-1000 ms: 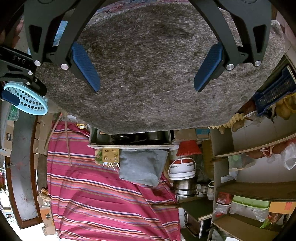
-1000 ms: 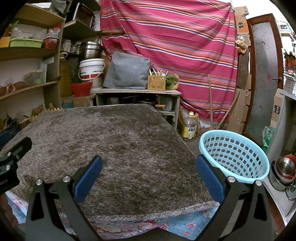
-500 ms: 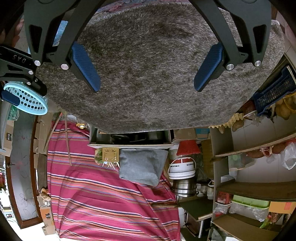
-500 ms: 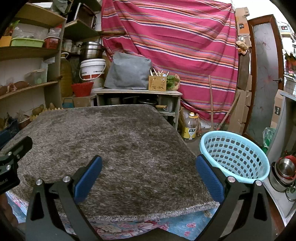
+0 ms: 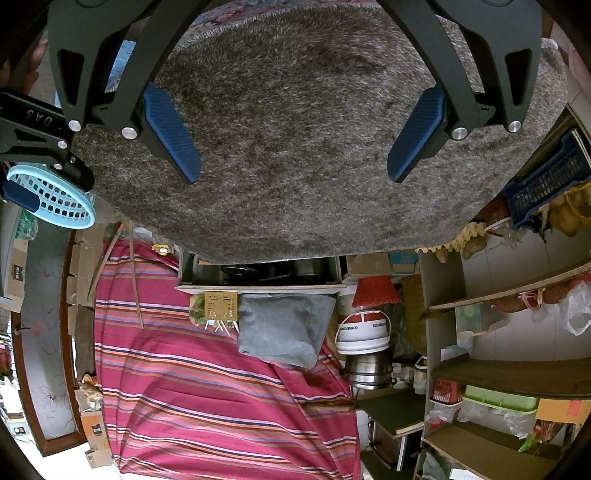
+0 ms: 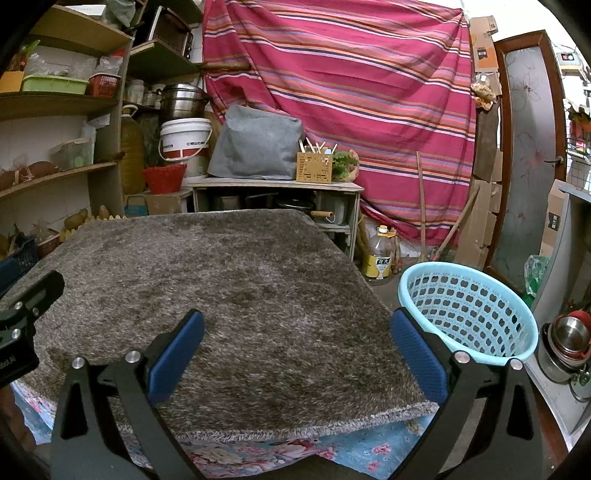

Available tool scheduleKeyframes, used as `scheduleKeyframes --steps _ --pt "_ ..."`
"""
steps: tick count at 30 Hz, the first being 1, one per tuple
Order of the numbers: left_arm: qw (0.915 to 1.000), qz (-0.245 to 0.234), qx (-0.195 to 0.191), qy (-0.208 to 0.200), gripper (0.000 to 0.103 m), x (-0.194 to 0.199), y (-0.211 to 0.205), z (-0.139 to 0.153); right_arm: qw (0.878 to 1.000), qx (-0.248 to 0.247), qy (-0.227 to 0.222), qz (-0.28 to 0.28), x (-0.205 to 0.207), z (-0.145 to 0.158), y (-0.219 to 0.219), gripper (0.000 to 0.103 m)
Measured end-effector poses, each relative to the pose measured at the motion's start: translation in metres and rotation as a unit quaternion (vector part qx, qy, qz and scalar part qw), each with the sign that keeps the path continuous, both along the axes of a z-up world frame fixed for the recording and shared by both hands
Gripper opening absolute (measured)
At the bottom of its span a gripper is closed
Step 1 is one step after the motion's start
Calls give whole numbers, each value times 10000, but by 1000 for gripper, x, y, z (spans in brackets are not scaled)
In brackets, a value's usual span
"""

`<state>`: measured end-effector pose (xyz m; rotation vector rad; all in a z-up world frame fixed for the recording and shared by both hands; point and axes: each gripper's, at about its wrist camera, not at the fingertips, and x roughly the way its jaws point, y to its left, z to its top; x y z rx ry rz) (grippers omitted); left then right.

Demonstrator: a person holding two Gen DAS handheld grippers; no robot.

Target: Collect trash

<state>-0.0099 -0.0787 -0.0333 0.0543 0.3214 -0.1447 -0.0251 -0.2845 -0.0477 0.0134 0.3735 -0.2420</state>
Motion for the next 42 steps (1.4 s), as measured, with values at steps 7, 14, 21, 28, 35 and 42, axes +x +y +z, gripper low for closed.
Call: scheduleKeyframes --steps 7,14,21,28,35,42 --pt "10000 -2 2 -1 98 0 -1 -1 10000 -10 7 8 0 1 1 99" --pt "10000 -5 2 -4 98 0 0 -1 10000 -24 28 34 0 2 -1 99" --pt "10000 -1 11 -11 98 0 0 -1 10000 -26 29 39 0 2 -2 99" --pt "10000 -4 15 -12 98 0 0 -2 10000 -31 25 37 0 2 -2 99" --pt "10000 -8 20 -1 98 -1 -1 -2 10000 -31 30 39 0 1 -2 99" --pt "10000 -5 14 3 98 0 2 1 10000 -25 31 39 0 2 -2 99"
